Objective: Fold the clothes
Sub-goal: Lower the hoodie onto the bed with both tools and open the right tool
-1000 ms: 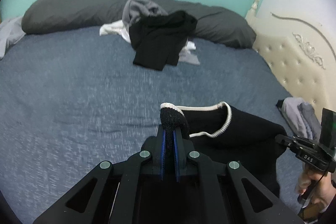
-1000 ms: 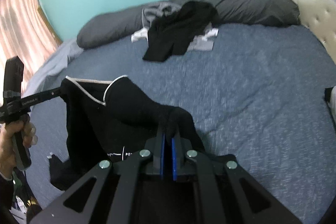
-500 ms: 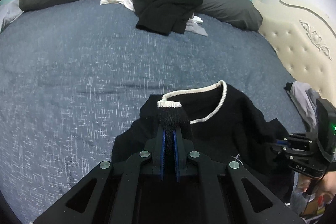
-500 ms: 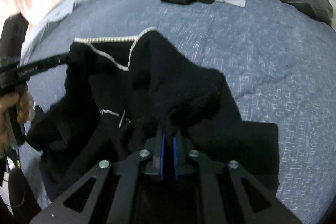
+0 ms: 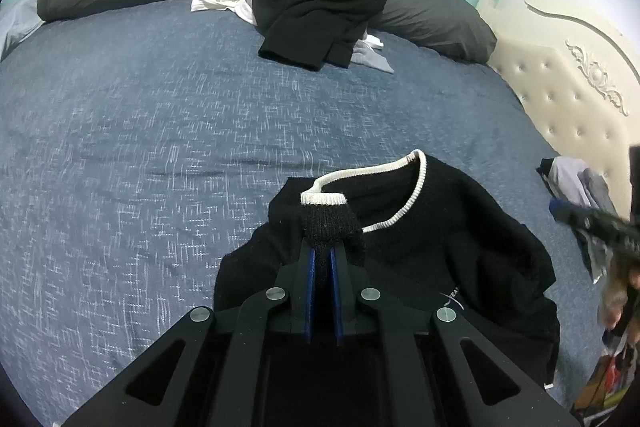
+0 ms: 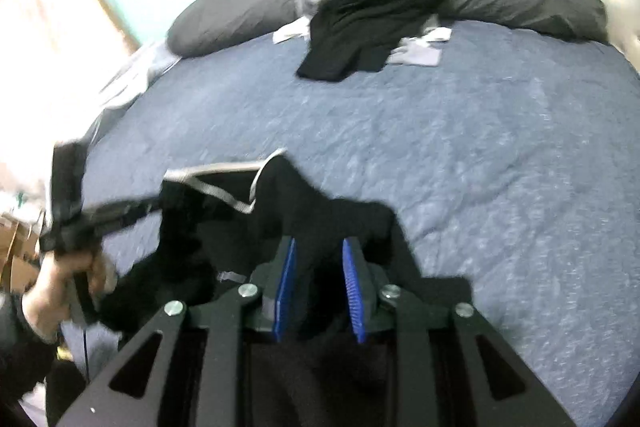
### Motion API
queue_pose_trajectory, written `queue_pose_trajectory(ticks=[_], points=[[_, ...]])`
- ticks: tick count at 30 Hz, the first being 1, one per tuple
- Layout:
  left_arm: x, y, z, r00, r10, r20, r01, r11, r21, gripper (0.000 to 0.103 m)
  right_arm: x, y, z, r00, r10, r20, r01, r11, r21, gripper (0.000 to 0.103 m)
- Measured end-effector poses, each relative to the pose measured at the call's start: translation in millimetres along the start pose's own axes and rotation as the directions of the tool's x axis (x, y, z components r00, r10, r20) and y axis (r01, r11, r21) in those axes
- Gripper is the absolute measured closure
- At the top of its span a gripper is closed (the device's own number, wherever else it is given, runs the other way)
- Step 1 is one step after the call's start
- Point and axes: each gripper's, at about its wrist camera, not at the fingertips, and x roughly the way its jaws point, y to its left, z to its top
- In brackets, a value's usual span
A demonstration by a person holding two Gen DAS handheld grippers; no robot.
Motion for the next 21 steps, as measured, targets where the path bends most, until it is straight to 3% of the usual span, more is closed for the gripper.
queue_pose_trajectory(ticks=[5,8,21], points=[[-2.8,-2.4,-2.5,1.0,-0.004,0.006,0.004,1.0,0.011,0.096,25.3,1.0,16.3,0.999,-0.011,-0.032,0.011,1.0,0.002,0.076],[-3.6,-2.4,-4.2,1.0,-0.011,0.008,0.011,1.0,0.015,0.096,41.6,3.6,24.4,0.998,-0.011,-0.055,0.01,1.0,-0.006,0.059],[-5.2,-2.4,-9.6,0.999,-0.041,0.015,0.041,0.999,0.024,0.096,104.5,15.2,46.2,0.988,-0.008,-0.156,-0.003,0.998,-0.069,0.058]])
